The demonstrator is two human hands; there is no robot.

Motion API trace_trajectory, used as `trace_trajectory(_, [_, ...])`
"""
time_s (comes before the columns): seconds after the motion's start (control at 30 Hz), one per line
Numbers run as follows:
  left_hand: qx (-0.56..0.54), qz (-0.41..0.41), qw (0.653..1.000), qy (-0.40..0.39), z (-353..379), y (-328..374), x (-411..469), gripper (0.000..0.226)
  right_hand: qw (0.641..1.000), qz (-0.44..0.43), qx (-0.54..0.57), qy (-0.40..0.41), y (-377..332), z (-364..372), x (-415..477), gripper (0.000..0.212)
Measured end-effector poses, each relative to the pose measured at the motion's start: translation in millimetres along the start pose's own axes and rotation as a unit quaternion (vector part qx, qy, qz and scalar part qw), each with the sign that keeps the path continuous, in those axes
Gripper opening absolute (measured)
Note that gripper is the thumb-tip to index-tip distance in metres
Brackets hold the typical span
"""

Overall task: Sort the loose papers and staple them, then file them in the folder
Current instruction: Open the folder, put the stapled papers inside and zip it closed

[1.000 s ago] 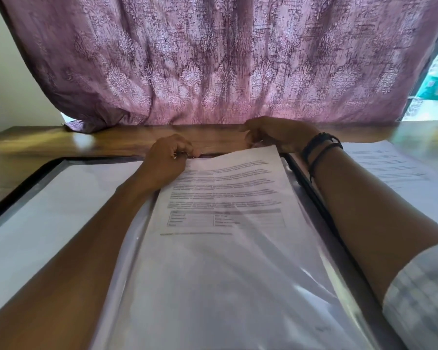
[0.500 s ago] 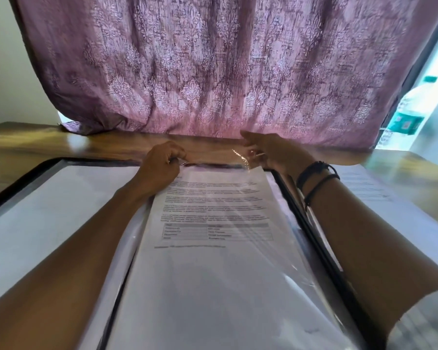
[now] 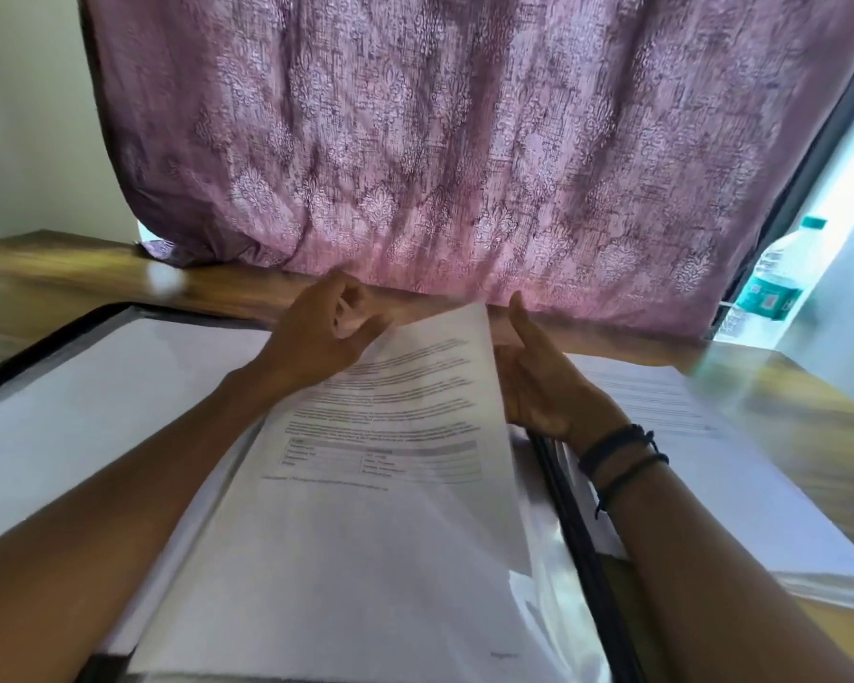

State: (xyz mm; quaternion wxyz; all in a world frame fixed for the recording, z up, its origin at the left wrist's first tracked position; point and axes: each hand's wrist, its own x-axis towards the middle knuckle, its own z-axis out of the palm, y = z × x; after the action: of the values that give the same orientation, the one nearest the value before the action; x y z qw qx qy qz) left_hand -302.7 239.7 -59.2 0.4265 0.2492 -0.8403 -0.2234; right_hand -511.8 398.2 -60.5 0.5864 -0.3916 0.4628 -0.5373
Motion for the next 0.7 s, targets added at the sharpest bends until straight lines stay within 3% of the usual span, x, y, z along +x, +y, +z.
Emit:
trace_trajectory(0.13, [-0.043,-0.047,0.997,-0.051,1,75,-5,0.070,0.997,-0.051,0.048,-0.032,3,18,-1,0.098])
trace_trajectory(0.23, [0.030,-0.069,0.990,-0.119,-1,120,-10,0.083,0.990,-0.095,0.093,-0.047,2,33,-2,0.091])
trace_trajectory(0.33, [0.124,-0.087,0.970,-0.192,-13,140,-8,0.070,0.988,-0.087,0.098,-0.079,3,44,-4,0.097])
trace_trajectory(0.4, [0.100,-0.134,0.960,-0.222,-29,145,-3,0.056,0.988,-0.088,0.089,-0.091,4,51,-5,0.096])
trace_trajectory(0.47, [0.066,-0.176,0.955,-0.229,-53,147,1,0.034,0.990,-0.083,0.081,-0.086,6,55,-3,0.088])
trace_trajectory(0.57, [0.152,-0.178,0.950,-0.206,-94,137,3,0.015,0.995,-0.082,0.033,-0.052,13,57,3,0.079])
trace_trajectory(0.7, [0.237,-0.219,0.931,-0.172,-141,108,0,0.038,0.994,-0.086,-0.066,0.021,23,58,9,0.057])
